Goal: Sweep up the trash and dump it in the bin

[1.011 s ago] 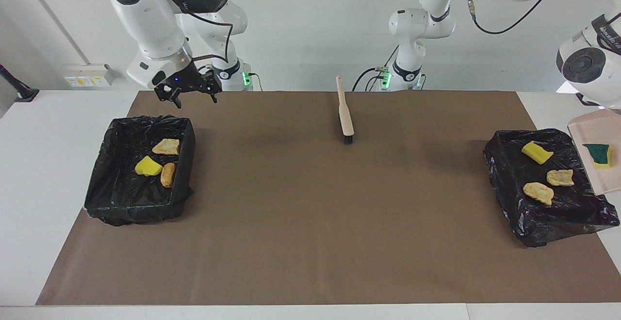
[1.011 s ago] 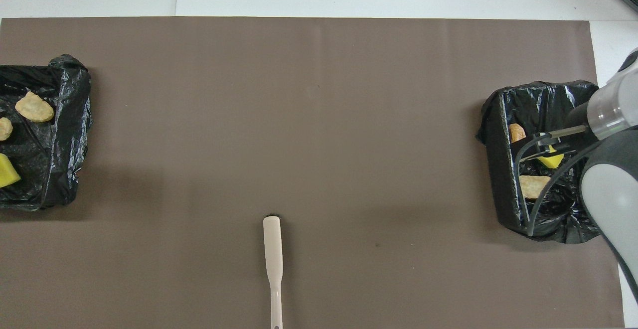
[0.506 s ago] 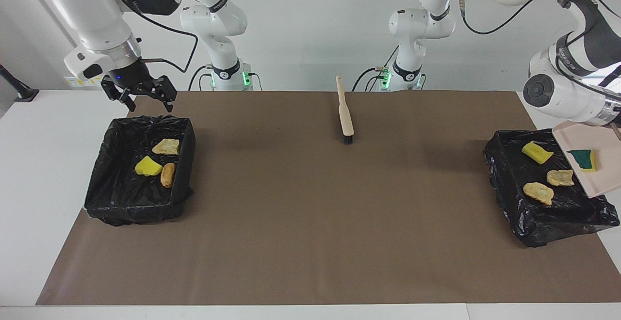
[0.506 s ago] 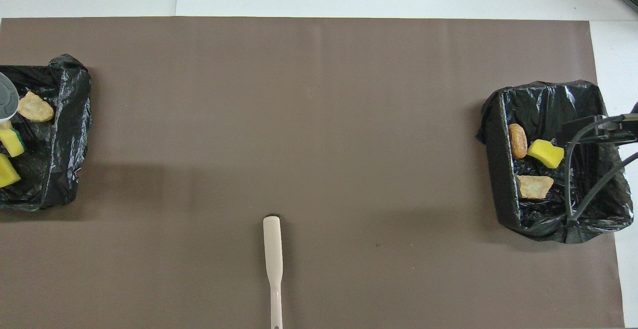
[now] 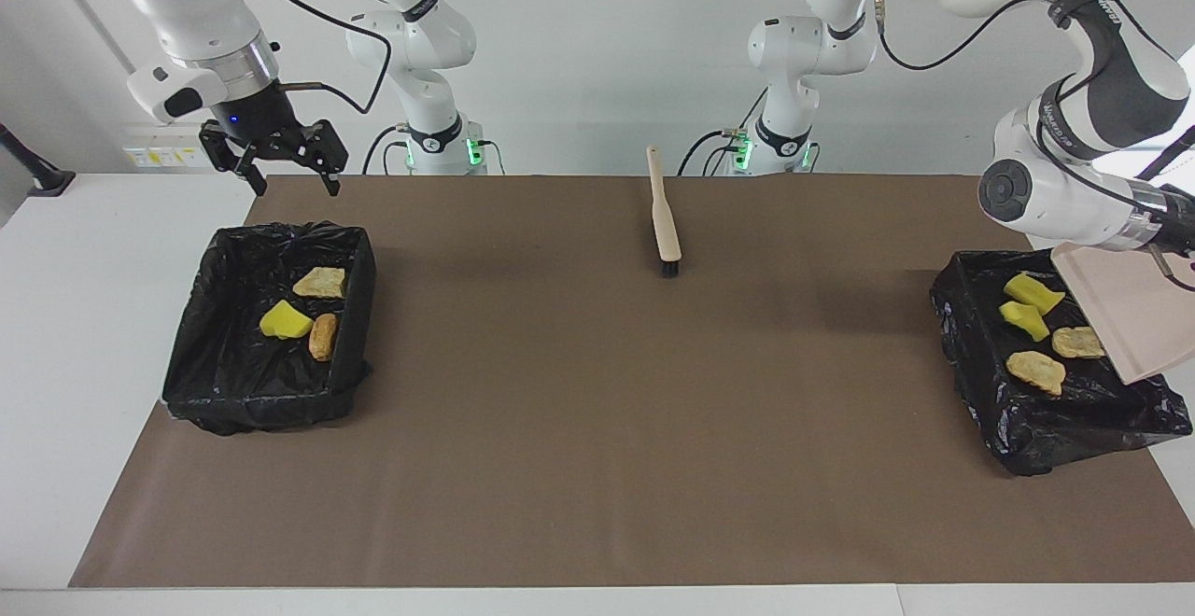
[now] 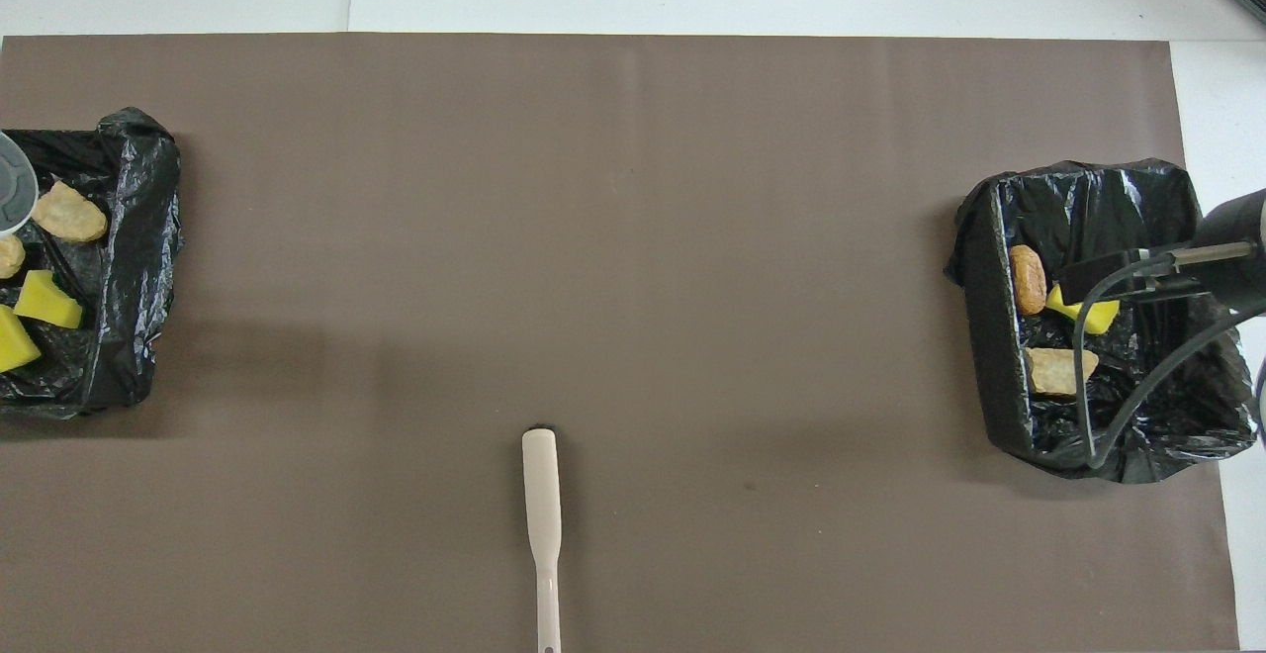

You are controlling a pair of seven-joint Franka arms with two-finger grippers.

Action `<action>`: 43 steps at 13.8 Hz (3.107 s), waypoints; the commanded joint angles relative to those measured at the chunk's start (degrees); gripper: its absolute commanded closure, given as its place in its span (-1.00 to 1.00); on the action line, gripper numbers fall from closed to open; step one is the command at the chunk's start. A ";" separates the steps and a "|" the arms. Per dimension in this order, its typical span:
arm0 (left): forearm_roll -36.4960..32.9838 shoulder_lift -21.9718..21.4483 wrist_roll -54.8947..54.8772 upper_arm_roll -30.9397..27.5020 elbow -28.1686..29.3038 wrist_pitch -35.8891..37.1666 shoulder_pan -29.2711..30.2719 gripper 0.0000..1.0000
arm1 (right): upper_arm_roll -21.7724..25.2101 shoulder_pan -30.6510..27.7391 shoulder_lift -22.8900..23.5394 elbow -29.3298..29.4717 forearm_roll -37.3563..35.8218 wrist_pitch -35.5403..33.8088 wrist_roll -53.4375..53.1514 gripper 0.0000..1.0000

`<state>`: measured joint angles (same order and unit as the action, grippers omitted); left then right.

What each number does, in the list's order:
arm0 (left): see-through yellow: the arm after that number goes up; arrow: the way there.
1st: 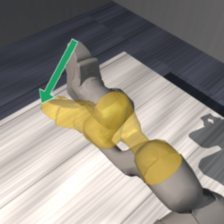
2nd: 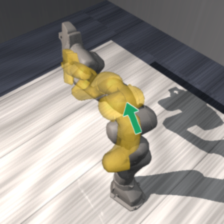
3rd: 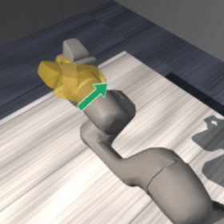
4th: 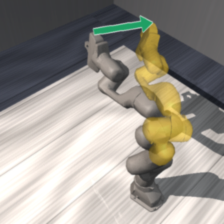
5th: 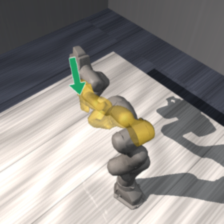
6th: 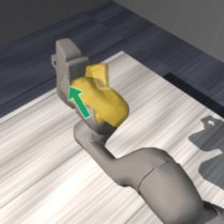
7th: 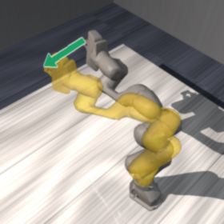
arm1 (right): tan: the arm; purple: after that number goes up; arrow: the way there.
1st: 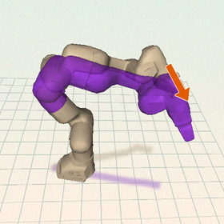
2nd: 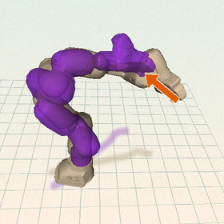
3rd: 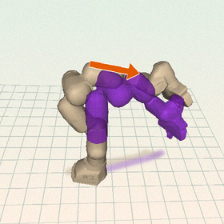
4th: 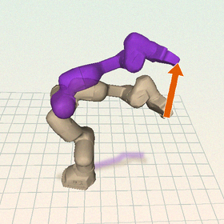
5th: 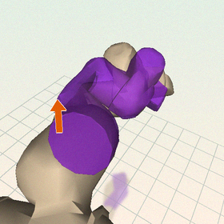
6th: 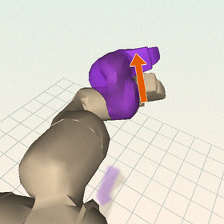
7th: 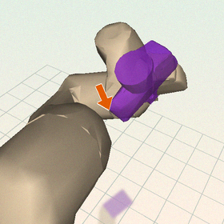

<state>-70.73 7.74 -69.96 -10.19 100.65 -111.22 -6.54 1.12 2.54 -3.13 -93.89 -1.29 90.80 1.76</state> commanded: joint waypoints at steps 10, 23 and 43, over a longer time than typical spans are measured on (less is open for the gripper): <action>45.73 6.76 36.24 20.19 -3.53 9.35 -0.49 1.00 | 0.37 -1.66 -1.00 -0.94 0.49 -0.88 1.67 -1.00; 57.98 28.91 101.59 31.98 -23.91 9.18 -11.56 1.00 | 0.37 -1.66 -1.00 -0.94 0.58 -0.88 1.58 -1.00; 61.32 19.18 94.96 24.79 -17.62 12.17 -11.48 -1.00 | 0.46 -1.66 -1.00 -0.94 0.58 -0.88 1.58 -1.00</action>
<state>-10.47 33.19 29.36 17.37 78.22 -99.99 -17.70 1.86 1.50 -3.14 -93.93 -1.21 90.20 1.96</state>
